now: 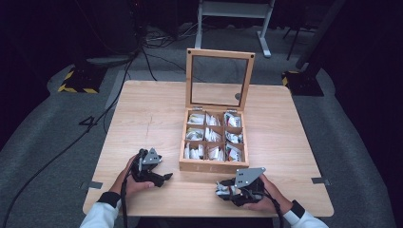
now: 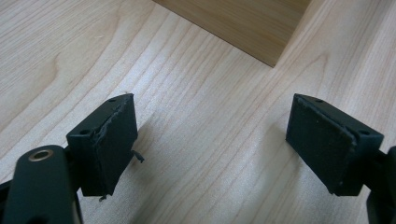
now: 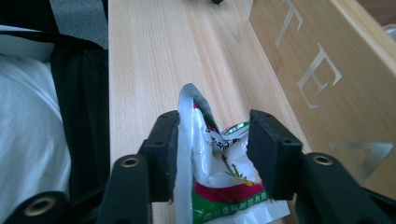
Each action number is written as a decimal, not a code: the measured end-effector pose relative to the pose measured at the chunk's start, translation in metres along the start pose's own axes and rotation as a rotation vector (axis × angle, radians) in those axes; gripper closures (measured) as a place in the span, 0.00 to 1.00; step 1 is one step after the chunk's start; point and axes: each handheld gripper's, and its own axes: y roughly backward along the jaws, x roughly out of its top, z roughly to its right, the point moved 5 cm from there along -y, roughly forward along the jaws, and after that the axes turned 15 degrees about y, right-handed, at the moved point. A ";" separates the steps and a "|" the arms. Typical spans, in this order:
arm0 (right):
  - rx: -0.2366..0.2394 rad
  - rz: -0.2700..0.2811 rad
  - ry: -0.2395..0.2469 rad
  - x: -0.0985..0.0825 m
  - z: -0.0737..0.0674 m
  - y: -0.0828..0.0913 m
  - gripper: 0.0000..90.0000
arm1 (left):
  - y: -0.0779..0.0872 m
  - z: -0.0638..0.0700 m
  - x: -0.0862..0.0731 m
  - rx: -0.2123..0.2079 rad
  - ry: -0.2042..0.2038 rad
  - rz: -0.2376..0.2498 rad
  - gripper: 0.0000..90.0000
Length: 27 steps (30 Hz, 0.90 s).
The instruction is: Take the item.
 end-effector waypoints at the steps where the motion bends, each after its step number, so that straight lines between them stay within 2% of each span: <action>1: -0.003 0.000 -0.001 -0.001 0.000 0.000 0.54 | 0.000 0.000 0.000 0.000 0.001 0.000 0.19; 7: -0.015 0.029 -0.012 0.000 -0.001 0.008 0.40 | 0.000 0.000 0.000 0.000 0.000 0.000 0.19; 13: -0.040 0.036 -0.010 -0.001 -0.001 0.017 0.39 | 0.000 0.000 0.000 0.000 0.001 0.000 0.19; 21: -0.110 0.104 -0.030 0.005 0.016 0.038 0.38 | 0.000 -0.001 0.001 0.017 0.021 -0.007 0.17; 27: -0.177 0.145 -0.060 0.006 0.038 0.054 0.41 | 0.001 -0.004 0.004 0.010 0.058 -0.016 0.18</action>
